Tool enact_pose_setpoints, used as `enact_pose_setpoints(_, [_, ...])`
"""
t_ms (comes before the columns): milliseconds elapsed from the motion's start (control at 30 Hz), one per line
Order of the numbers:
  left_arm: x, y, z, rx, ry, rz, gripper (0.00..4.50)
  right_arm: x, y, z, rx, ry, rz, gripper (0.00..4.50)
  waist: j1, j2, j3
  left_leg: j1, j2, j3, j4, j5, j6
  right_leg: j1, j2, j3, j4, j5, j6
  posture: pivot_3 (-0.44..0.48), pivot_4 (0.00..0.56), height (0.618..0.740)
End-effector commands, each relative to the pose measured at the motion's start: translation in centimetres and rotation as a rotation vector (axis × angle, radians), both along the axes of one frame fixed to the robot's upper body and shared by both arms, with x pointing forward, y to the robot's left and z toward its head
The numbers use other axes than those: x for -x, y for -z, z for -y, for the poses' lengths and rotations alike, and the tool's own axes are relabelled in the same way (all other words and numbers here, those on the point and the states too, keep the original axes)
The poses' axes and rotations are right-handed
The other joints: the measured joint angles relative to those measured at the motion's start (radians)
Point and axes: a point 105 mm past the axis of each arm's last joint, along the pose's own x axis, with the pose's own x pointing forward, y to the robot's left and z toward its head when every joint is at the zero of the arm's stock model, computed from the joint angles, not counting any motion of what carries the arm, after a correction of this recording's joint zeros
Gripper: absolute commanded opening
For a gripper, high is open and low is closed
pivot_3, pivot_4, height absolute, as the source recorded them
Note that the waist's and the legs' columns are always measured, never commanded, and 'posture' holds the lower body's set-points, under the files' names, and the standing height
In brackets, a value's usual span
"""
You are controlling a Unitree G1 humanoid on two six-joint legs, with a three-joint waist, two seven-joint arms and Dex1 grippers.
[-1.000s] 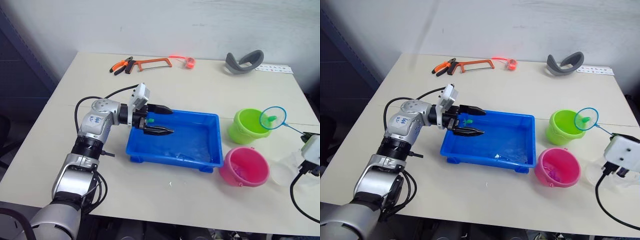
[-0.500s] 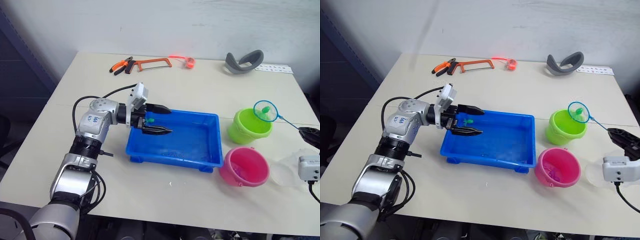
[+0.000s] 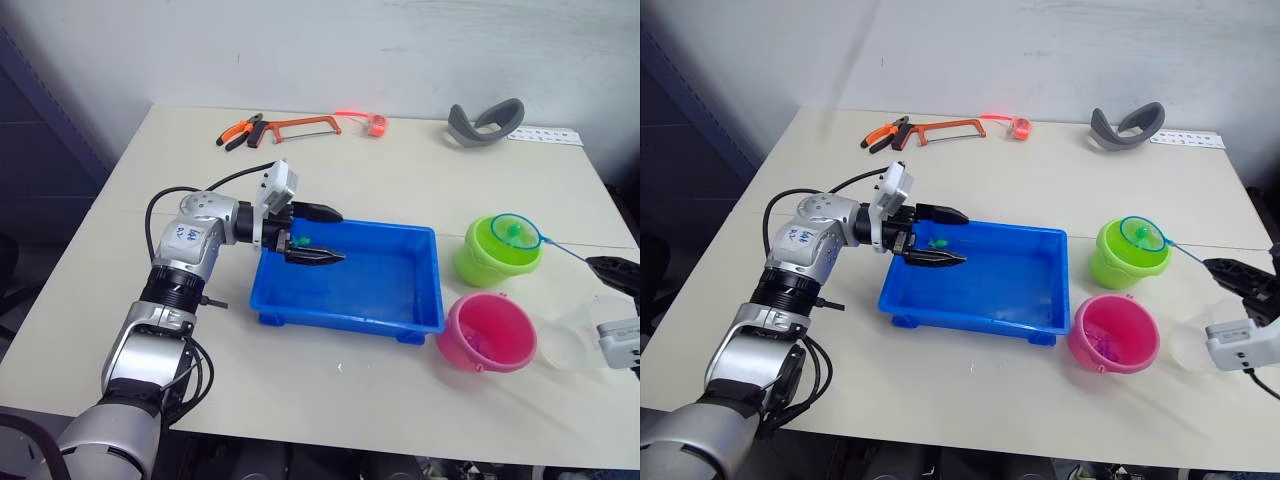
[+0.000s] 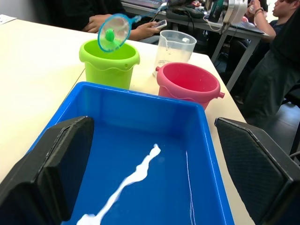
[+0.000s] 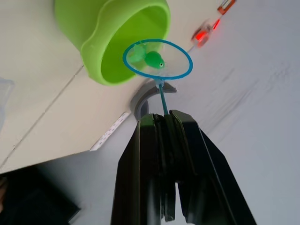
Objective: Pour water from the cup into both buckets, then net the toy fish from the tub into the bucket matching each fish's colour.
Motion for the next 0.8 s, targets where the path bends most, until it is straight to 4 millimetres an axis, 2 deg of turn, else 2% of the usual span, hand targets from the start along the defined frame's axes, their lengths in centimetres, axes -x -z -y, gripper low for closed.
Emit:
enact_pose_setpoints(33, [-0.2, -1.3, 0.2, 0.016, 0.01, 0.046, 4.48, 0.0, -1.6, -0.1, 0.052, -0.046, 0.021, 0.0, -0.001, 0.0, 0.0, 0.0, 0.0, 0.0, 0.0, 0.0, 0.0, 0.0, 0.0, 0.0, 0.0, 0.0, 0.0, 0.0, 0.15, 0.74])
enact_pose_setpoints(233, [-0.5, -1.6, 0.4, 0.028, 0.009, 0.056, 4.48, -0.3, -0.6, 0.0, 0.075, -0.049, -0.022, 0.0, -0.001, 0.0, 0.0, 0.0, 0.0, 0.0, 0.0, 0.0, 0.0, 0.0, 0.0, 0.0, 0.0, 0.0, 0.0, 0.0, 0.15, 0.74])
enact_pose_setpoints(333, [-0.5, -1.4, 0.5, 0.03, 0.009, 0.055, 4.48, -0.6, -1.6, 1.0, -0.03, 0.018, 0.034, 0.0, -0.002, 0.0, 0.0, 0.0, 0.0, 0.0, 0.0, 0.0, 0.0, 0.0, 0.0, 0.0, 0.0, 0.0, 0.0, 0.0, 0.15, 0.74])
enact_pose_setpoints(400, [-0.6, -1.1, 0.1, 0.022, -0.003, 0.05, 4.48, -0.9, -2.9, 1.8, -0.223, 0.095, 0.089, 0.0, -0.003, 0.0, 0.0, 0.0, 0.0, 0.0, 0.0, 0.0, 0.0, 0.0, 0.0, 0.0, 0.0, 0.0, 0.0, 0.0, 0.15, 0.74])
enact_pose_setpoints(533, [-0.7, -0.4, -1.1, -0.017, -0.033, 0.049, 4.48, -0.8, -3.2, 1.3, -0.601, 0.179, 0.058, 0.0, -0.007, 0.0, 0.0, 0.0, 0.001, 0.0, 0.0, 0.0, 0.0, 0.001, 0.001, -0.001, 0.0, 0.0, 0.0, 0.0, 0.15, 0.74])
enact_pose_setpoints(633, [-0.8, 0.1, -2.4, -0.042, -0.068, 0.042, 4.48, -1.1, -3.0, -1.3, -1.074, 0.208, -0.023, 0.0, -0.015, 0.0, 0.0, 0.0, 0.002, -0.001, 0.001, 0.0, 0.0, 0.002, 0.002, -0.002, 0.0, 0.0, 0.0, 0.0, 0.15, 0.74])
enact_pose_setpoints(700, [-0.7, 0.6, -3.5, -0.072, -0.094, 0.037, 4.48, -1.0, -2.0, -5.2, -1.35, 0.181, -0.236, 0.0, -0.024, 0.001, 0.0, 0.0, 0.002, -0.002, 0.001, 0.0, 0.0, 0.001, 0.002, -0.002, 0.001, 0.0, 0.0, 0.0, 0.15, 0.74])
enact_pose_setpoints(800, [-0.6, 1.4, -5.1, -0.111, -0.138, 0.03, 4.48, 0.2, -0.8, -11.2, -1.521, 0.115, -0.596, 0.0, -0.024, 0.002, 0.0, 0.001, 0.003, -0.002, 0.002, 0.0, -0.001, 0.001, 0.002, -0.002, 0.003, 0.0, 0.0, 0.0, 0.15, 0.74])
